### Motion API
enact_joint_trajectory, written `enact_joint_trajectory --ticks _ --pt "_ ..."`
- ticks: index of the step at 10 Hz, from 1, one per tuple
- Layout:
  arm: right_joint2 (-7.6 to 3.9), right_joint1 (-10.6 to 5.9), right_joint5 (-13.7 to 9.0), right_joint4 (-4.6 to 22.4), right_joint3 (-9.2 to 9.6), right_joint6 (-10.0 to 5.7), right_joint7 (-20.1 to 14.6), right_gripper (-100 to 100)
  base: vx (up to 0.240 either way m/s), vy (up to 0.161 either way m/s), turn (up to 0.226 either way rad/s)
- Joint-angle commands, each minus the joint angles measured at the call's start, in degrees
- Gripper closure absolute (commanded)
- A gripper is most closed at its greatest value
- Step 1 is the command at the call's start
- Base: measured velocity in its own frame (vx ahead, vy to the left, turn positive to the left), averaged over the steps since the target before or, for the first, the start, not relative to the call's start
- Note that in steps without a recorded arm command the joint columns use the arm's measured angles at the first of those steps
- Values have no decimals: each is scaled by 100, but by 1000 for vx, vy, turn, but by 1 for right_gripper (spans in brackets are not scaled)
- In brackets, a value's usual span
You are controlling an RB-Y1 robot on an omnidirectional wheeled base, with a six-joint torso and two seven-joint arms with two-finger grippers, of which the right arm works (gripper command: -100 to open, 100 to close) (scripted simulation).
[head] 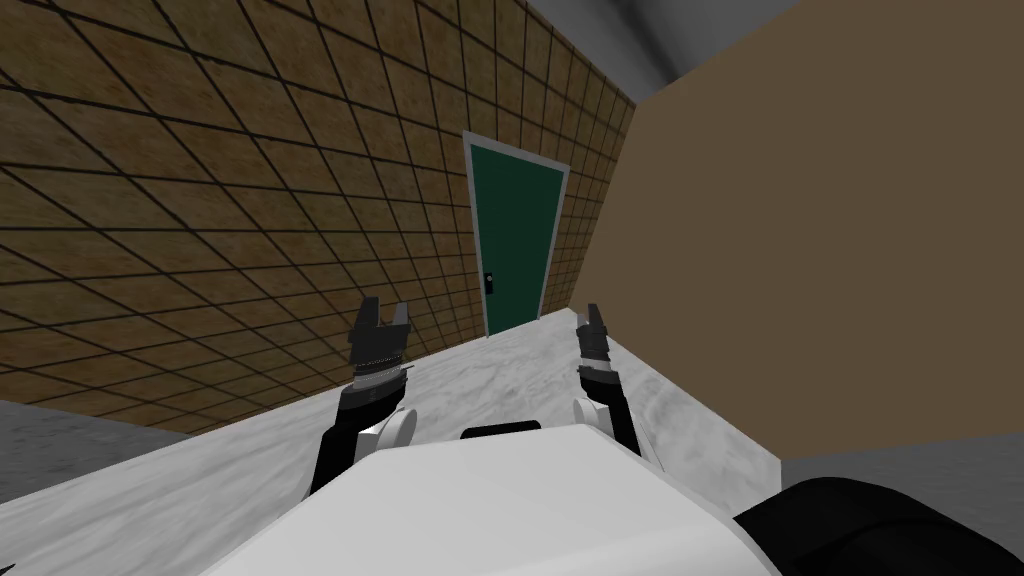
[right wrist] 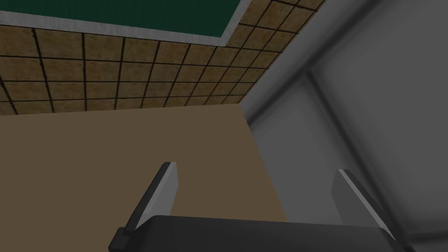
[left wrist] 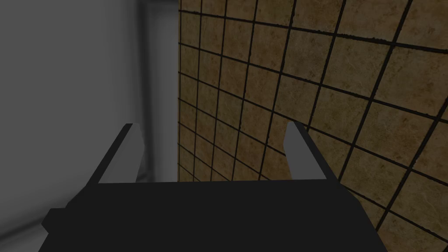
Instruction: Pull the door open
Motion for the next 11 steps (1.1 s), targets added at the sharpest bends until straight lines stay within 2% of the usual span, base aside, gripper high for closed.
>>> enact_joint_trajectory --ticks 1,11 --pt "-109 -92 -187 160 50 5 -202 -100 70 19 88" --pt "-548 -546 -1109 951 295 32 -1198 -100 97 13 76"
